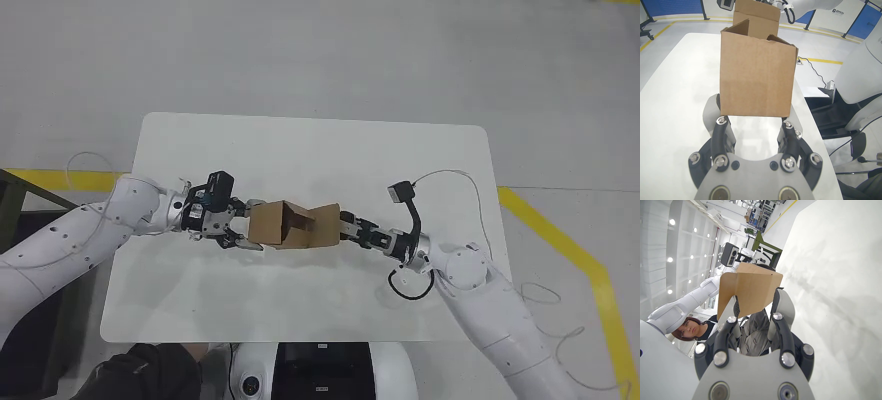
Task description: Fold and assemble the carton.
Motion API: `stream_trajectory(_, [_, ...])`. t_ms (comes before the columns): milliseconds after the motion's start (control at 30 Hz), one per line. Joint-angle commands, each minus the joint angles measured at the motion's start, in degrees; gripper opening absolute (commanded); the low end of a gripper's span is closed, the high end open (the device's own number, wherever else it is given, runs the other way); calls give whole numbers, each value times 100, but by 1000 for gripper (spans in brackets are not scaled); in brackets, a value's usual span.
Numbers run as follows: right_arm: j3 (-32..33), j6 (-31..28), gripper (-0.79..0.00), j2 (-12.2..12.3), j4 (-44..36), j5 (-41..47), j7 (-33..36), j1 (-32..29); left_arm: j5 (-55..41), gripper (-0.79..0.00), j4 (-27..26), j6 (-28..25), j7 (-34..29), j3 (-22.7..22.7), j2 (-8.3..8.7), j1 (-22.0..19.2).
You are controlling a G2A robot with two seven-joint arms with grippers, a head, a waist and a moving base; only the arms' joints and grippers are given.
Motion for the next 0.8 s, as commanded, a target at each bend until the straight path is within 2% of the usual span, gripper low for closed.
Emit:
stream_trajectory(0, [12, -10, -443, -3, 55, 155, 17, 2, 4, -274, -33, 0, 45, 0, 6, -5])
stream_trajectory(100, [23, -30, -437, -7, 155, 401, 84, 5, 59, -280, -84, 0, 199, 0, 30, -5])
stream_trajectory(167, [37, -57, -416, -10, 238, 561, 133, 17, 107, -317, -111, 0, 328, 0, 52, 2])
stream_trajectory(333, [18, -116, -256, -26, 377, 836, 248, 51, 227, -332, -123, 0, 509, 0, 99, 13])
stream_trajectory(467, [19, -176, -191, -32, 425, 901, 294, 73, 265, -326, -115, 0, 532, 0, 117, 24])
stream_trajectory(633, [28, -257, 0, -27, 320, 775, 340, 70, 250, -323, -90, 0, 530, 0, 131, 31])
stream_trajectory(700, [39, -262, 0, -20, 262, 638, 319, 57, 246, -323, -92, 0, 525, 0, 134, 33])
stream_trajectory(767, [42, -230, -43, -12, 196, 425, 274, 40, 243, -320, -86, 0, 518, 0, 136, 38])
